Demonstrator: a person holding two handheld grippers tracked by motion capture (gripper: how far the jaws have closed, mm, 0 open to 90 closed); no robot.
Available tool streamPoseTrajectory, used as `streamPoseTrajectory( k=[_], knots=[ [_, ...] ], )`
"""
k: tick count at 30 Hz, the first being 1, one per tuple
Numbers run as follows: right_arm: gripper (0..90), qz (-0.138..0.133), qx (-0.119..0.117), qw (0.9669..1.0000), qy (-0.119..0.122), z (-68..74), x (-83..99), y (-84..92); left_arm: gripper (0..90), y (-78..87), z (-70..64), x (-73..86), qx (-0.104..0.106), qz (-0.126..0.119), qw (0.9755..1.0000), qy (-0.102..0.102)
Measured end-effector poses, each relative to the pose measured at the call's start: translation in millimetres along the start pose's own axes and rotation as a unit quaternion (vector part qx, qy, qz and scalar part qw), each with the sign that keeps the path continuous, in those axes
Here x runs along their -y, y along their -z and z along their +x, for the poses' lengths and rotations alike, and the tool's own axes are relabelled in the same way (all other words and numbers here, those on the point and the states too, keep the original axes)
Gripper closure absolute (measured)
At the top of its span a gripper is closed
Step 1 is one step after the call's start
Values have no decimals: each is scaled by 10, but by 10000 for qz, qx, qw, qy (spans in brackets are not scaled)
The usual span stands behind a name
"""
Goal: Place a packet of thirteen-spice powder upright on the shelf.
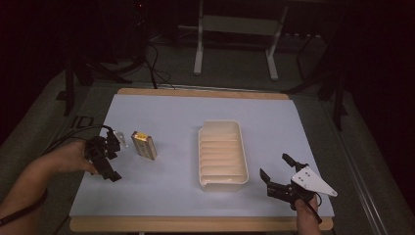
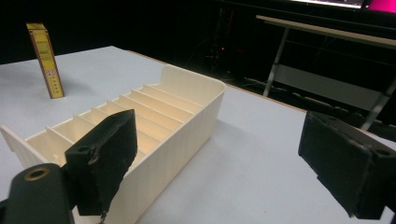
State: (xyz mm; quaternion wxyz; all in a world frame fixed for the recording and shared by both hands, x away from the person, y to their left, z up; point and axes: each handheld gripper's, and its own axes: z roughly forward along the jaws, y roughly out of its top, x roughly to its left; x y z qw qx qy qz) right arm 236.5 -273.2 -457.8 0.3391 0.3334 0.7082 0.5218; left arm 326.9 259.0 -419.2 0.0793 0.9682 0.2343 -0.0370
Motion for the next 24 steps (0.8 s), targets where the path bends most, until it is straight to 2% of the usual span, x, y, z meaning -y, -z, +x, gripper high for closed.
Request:
streamPoseTrajectory(
  k=[4, 7, 8, 9, 10, 12, 13, 17, 18, 20, 21, 24],
  knots=[
    [117, -2, -33, 10000, -3, 0, 2, -1, 147, 36, 77, -82, -206, 128, 9997, -53],
    [118, 5, -52, 10000, 13, 6, 0, 0, 153, 64, 110, -113, -213, 129, 9997, -62],
    [118, 5, -52, 10000, 13, 6, 0, 0, 153, 78, 122, -132, -305, 137, 9994, -89],
    [117, 10, -71, 10000, 20, 9, 1, -2, 158, 96, 138, -147, -288, 121, 9995, -100],
    [117, 15, -90, 10000, 19, 10, 1, -5, 158, 128, 161, -180, -393, 94, 9991, -110],
    [118, 24, -99, 9999, 13, 13, 2, -7, 188, 148, 178, -196, -369, 103, 9992, -110],
    [117, 28, -100, 9999, 16, 15, 3, -9, 188, 166, 191, -212, -421, 109, 9989, -171],
    [117, 43, -135, 9999, 11, 17, 5, -7, 201, 242, 254, -276, -507, 98, 9986, -146],
    [117, 40, -143, 9999, 7, 17, 5, -7, 203, 267, 288, -307, -601, 152, 9980, -154],
    [118, 39, -161, 9999, 4, 16, 5, -6, 210, 282, 303, -321, -595, 152, 9980, -145],
    [117, 46, -169, 9998, 11, 16, 5, -6, 211, 304, 321, -359, -710, 164, 9971, -227],
    [118, 57, -187, 9998, 12, 14, 7, -5, 211, 331, 338, -427, -858, 201, 9954, -375]
  ],
)
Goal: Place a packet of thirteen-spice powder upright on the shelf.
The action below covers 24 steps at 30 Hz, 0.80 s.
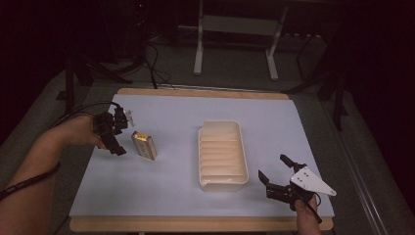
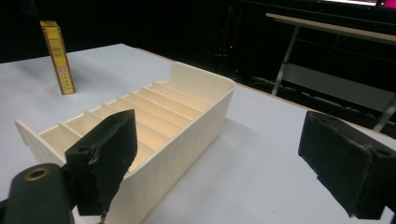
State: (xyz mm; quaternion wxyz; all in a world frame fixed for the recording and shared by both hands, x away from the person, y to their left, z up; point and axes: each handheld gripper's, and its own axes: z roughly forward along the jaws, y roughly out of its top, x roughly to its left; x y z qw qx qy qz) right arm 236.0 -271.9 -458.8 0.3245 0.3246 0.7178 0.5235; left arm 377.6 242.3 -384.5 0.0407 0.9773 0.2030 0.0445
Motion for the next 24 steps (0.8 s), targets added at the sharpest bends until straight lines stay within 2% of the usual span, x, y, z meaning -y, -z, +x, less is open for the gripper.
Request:
streamPoseTrajectory(
  k=[2, 7, 9, 10, 11, 12, 13, 14, 15, 16, 17, 18, 20, 21, 22, 23, 24],
  knots=[
    [118, 1, -15, 10000, -8, -2, 1, -1, 215, 7, 8, -21, -2, 2, 10000, -16],
    [117, 12, -59, 10000, -53, -8, 9, -3, 262, 21, 54, -121, -174, 99, 9996, -178],
    [118, 16, -74, 10000, -52, -9, 12, -6, 319, 26, 62, -157, -288, 123, 9990, -322],
    [118, 16, -88, 9999, -54, -9, 13, -7, 325, 27, 61, -193, -348, 134, 9981, -496],
    [118, 20, -94, 9999, -57, -8, 13, -7, 343, 27, 61, -193, -348, 134, 9981, -496],
    [118, 22, -99, 9999, -53, -6, 14, -7, 388, 37, 44, -224, -380, 120, 9964, -750],
    [118, 22, -99, 9999, -53, -6, 14, -7, 392, 37, 44, -224, -380, 120, 9964, -750],
    [118, 19, -107, 9999, -50, -6, 14, -7, 392, 36, 32, -239, -405, 154, 9953, -869],
    [118, 24, -123, 9999, -39, -4, 15, -9, 417, 26, 8, -263, -513, 235, 9912, -1193],
    [118, 32, -136, 9999, -32, -4, 15, -11, 420, 26, 8, -263, -513, 235, 9912, -1193],
    [118, 38, -150, 9999, -15, -5, 16, -12, 421, 12, -10, -286, -711, 318, 9855, -1511],
    [118, 38, -150, 9999, -15, -5, 16, -12, 421, 12, -10, -286, -711, 318, 9855, -1511],
    [118, 48, -166, 9999, 0, -2, 16, -11, 423, 17, -14, -313, -805, 294, 9811, -1733],
    [118, 43, -179, 9998, 13, -1, 15, -9, 454, 25, -8, -332, -812, 279, 9801, -1790],
    [118, 38, -192, 9998, 25, -2, 15, -10, 458, 36, -10, -362, -776, 245, 9779, -1926],
    [118, 47, -204, 9998, 23, -1, 15, -11, 460, 42, -12, -377, -736, 242, 9768, -1996],
    [118, 47, -204, 9998, 23, -1, 15, -11, 482, 42, -12, -377, -736, 242, 9768, -1996]
  ],
)
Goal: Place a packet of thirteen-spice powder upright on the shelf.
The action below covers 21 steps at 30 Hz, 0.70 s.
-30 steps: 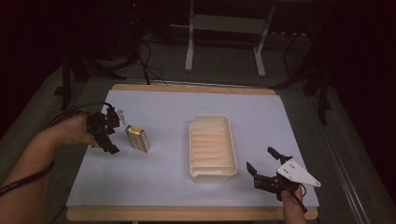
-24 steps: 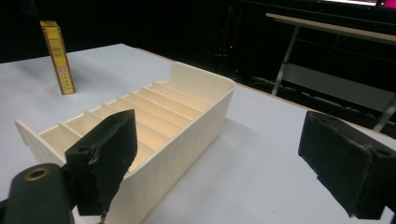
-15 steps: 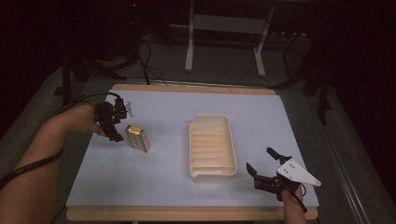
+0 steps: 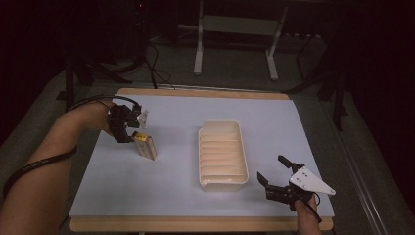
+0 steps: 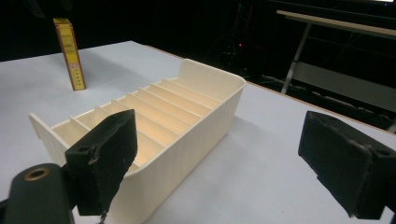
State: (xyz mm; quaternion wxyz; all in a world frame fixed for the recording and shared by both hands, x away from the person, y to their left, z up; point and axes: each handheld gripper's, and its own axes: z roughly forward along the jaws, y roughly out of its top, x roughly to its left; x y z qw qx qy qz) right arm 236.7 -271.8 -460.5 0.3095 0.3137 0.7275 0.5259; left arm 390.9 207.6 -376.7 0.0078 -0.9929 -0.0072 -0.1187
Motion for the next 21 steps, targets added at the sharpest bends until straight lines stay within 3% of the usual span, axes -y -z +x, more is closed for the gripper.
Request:
streamPoseTrajectory(
  k=[3, 4, 12, 21],
  knots=[
    [118, 41, -53, 10000, 47, 0, 4, -9, 506, -9, -7, -56, 184, 29, 9996, -192],
    [118, 45, -73, 9999, 54, 1, 4, -9, 516, -25, -5, -95, 220, 49, 9992, -345],
    [118, 46, -132, 9999, 79, 17, -1, -1, 541, -70, 29, -150, 207, -43, 9990, -405],
    [118, 54, -222, 9996, 144, 33, -2, -7, 541, -205, 57, -189, 372, -82, 9981, -492]
  ],
)
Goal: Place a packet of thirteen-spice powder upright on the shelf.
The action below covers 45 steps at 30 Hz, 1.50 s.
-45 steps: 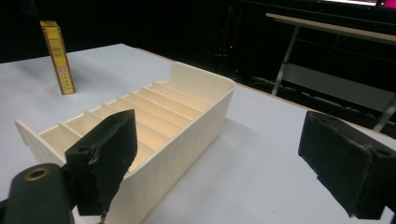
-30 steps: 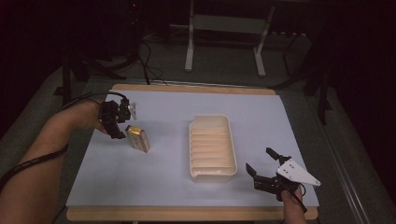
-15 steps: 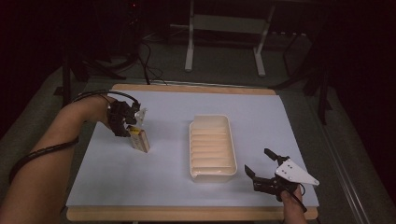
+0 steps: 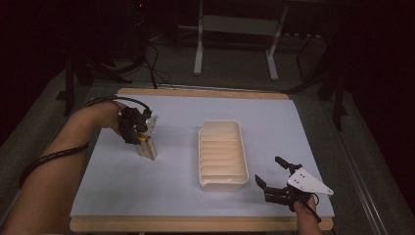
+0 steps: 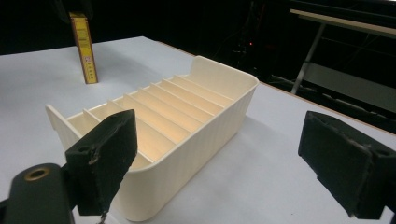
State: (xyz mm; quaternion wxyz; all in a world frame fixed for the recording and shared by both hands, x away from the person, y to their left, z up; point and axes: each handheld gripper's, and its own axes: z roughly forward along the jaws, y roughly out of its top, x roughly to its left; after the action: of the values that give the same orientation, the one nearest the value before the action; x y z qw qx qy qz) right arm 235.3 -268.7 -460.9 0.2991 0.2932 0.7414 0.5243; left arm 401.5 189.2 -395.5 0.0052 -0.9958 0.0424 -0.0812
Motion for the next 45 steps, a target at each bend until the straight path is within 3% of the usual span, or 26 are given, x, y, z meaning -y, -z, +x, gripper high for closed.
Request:
streamPoseTrajectory(
  k=[13, 17, 19, 21, 24, 25, 26, 27, 30, 34, 40, 45],
  knots=[
    [118, 36, -18, 10000, 32, 9, 5, -8, 618, -105, 28, -15, 110, -21, 9999, -61],
    [118, 42, -31, 10000, 33, 11, 5, -9, 653, -101, 47, -8, 189, -27, 9998, 30],
    [119, 57, -39, 10000, 43, 13, 5, -10, 670, -87, 73, 1, 339, -153, 9989, 272],
    [119, 65, -54, 9999, 58, 13, 6, -14, 678, -79, 88, 6, 258, -193, 9989, 339],
    [119, 89, -67, 9999, 56, 15, 7, -18, 679, -77, 167, -13, 471, -110, 9943, 945],
    [119, 95, -67, 9999, 55, 16, 8, -19, 679, -78, 196, -21, 550, -81, 9914, 1187],
    [119, 94, -65, 9999, 57, 17, 7, -19, 679, -80, 225, -36, 646, -9, 9863, 1516],
    [119, 92, -72, 9999, 56, 16, 7, -18, 679, -81, 250, -47, 717, 38, 9826, 1711],
    [119, 92, -80, 9999, 50, 14, 7, -17, 678, -74, 272, -83, 835, 140, 9749, 2061],
    [119, 87, -87, 9999, 42, 12, 7, -17, 678, -39, 247, -127, 904, -35, 9751, 2027],
    [119, 86, -90, 9999, 54, 14, 4, -14, 678, 25, 236, -184, 1007, -161, 9705, 2184],
    [119, 85, -96, 9999, 68, 15, 2, -14, 679, 97, 205, -197, 1022, -334, 9693, 2214]
  ],
)
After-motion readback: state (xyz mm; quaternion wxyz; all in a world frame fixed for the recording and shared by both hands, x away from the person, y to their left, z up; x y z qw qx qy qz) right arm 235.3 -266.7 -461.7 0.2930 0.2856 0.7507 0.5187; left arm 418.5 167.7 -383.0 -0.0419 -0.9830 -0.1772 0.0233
